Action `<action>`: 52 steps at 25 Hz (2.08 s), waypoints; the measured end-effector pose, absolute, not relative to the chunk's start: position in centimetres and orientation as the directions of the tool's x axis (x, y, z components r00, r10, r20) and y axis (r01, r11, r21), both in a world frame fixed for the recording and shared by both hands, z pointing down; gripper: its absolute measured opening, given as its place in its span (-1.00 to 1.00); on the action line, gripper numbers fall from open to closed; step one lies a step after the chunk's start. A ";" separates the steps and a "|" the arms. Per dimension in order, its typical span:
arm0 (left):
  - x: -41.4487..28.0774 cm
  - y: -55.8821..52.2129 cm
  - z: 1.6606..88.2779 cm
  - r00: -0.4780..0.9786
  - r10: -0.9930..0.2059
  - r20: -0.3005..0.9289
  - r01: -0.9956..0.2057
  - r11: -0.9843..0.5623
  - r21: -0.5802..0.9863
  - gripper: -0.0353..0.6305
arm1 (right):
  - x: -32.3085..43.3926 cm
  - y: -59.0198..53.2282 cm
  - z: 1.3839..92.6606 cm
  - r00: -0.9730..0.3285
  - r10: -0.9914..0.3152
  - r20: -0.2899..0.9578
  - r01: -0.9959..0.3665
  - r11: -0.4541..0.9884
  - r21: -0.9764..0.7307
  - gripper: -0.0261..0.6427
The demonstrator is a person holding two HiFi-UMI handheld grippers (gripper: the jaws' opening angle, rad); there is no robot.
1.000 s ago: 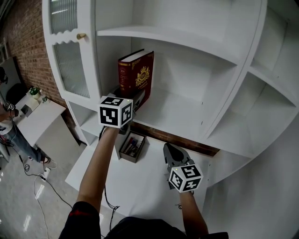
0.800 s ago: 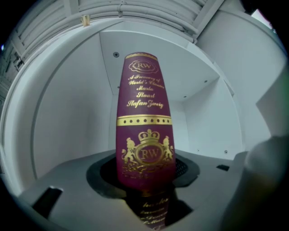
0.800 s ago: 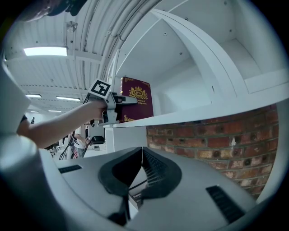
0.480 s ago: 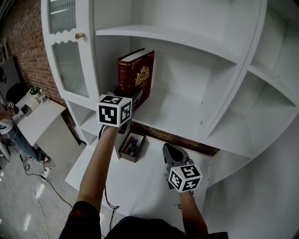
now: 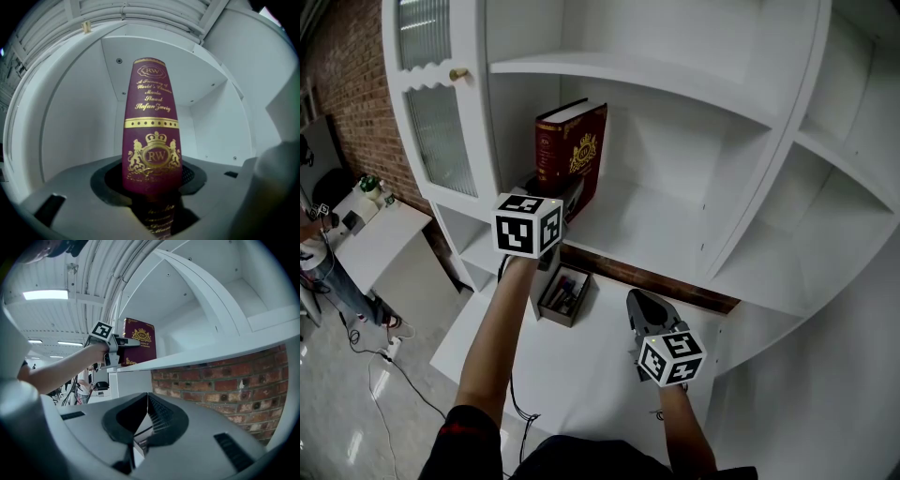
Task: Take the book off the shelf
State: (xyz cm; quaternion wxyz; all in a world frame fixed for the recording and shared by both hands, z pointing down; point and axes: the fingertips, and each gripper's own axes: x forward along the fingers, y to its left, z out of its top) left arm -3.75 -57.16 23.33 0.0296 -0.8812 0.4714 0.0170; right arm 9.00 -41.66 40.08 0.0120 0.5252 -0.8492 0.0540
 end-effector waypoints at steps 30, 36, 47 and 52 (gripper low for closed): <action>-8.7 -49.2 23.6 0.519 -0.843 -0.142 -0.850 -0.527 0.025 -0.18 | 6.6 -39.7 39.1 -0.511 -0.857 0.064 -0.860 0.508 -0.051 -0.86; -9.3 -46.2 23.3 0.516 -0.841 -0.160 -0.853 -0.521 -0.010 -0.18 | 6.5 -39.0 38.2 -0.519 -0.853 0.045 -0.854 0.518 -0.040 -0.86; -10.2 -39.4 23.9 0.512 -0.836 -0.197 -0.854 -0.520 -0.017 -0.18 | 6.5 -37.4 36.8 -0.534 -0.845 0.020 -0.845 0.534 -0.020 -0.86; -10.4 -36.6 25.5 0.519 -0.832 -0.194 -0.849 -0.529 -0.003 -0.18 | 6.4 -37.1 36.5 -0.542 -0.840 0.013 -0.840 0.542 -0.020 -0.86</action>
